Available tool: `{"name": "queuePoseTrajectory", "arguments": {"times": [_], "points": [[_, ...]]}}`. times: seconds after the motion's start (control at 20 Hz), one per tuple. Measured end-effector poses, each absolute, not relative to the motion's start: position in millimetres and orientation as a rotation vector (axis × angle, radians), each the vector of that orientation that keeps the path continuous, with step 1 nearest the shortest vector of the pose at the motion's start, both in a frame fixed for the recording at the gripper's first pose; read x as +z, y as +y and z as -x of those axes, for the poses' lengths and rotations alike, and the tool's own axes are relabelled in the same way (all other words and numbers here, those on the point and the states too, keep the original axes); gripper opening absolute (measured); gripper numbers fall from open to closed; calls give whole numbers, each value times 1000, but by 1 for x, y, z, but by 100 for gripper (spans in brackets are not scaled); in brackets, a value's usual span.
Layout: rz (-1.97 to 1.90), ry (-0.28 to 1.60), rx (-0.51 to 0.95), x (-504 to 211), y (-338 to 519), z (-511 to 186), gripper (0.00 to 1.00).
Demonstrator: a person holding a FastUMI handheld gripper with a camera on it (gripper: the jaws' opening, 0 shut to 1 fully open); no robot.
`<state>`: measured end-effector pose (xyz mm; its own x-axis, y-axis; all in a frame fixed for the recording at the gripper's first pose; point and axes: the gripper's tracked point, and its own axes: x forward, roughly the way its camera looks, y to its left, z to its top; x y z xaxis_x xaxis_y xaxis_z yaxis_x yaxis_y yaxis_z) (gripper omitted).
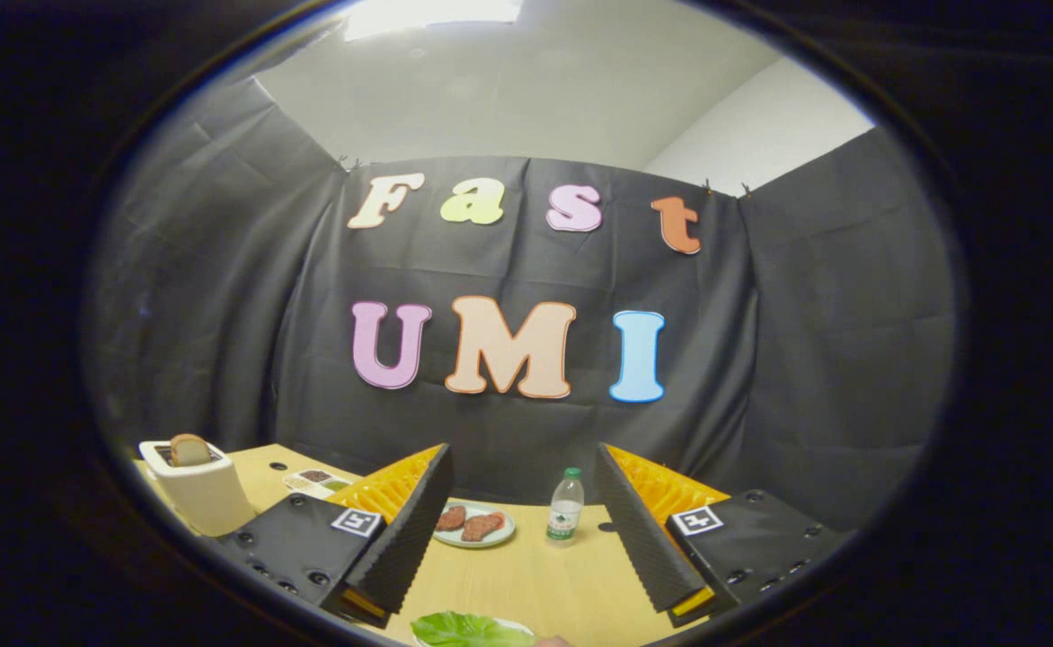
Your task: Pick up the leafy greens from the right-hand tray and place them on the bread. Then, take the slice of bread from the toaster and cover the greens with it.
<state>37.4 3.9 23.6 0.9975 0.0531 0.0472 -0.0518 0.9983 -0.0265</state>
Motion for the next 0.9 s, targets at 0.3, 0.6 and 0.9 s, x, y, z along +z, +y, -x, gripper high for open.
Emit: {"name": "queuePoseTrajectory", "arguments": {"times": [0.3, 0.6, 0.9], "points": [[-4, -6, 141, 11, 17, -26, 100], [57, 129, 301, -30, 21, -19, 100], [181, 326, 500, -96, 32, -11, 100]]}}
